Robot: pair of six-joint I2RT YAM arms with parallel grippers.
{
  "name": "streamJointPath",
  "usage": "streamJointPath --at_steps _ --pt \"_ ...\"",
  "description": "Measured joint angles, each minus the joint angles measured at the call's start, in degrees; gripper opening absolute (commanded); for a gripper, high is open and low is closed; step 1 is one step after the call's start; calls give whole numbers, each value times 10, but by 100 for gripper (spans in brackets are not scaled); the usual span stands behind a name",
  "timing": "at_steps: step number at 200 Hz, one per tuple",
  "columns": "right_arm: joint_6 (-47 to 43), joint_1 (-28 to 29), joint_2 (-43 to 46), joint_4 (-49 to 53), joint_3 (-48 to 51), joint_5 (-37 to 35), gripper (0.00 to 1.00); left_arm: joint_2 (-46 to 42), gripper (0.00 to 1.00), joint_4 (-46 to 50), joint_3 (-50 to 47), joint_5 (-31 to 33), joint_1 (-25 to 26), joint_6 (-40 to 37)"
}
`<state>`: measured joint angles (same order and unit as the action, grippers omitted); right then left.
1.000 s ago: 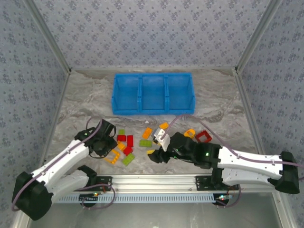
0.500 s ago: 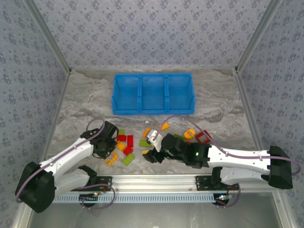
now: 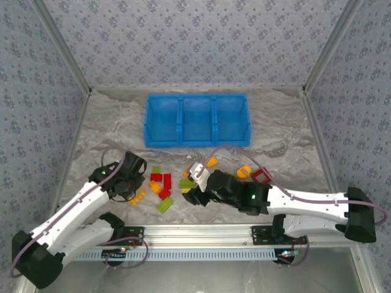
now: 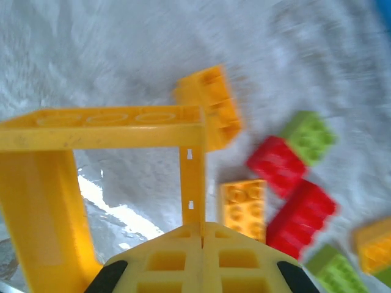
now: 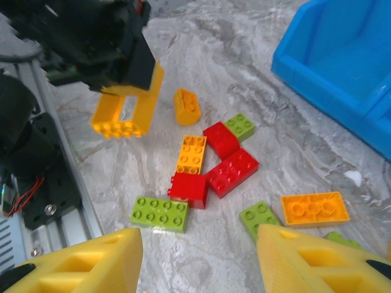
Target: Sort the legos into containers by color
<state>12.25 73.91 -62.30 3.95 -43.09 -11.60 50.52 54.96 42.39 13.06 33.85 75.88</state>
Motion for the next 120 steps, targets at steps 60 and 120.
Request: streamJointPath --at_steps 60,120 --pt "-3 -20 -18 -27 -78 -91 56 189 0 -11 287 -35 1 -286" --pt "-13 -76 -69 -25 -156 -152 63 567 0 -12 606 -111 -73 -490"
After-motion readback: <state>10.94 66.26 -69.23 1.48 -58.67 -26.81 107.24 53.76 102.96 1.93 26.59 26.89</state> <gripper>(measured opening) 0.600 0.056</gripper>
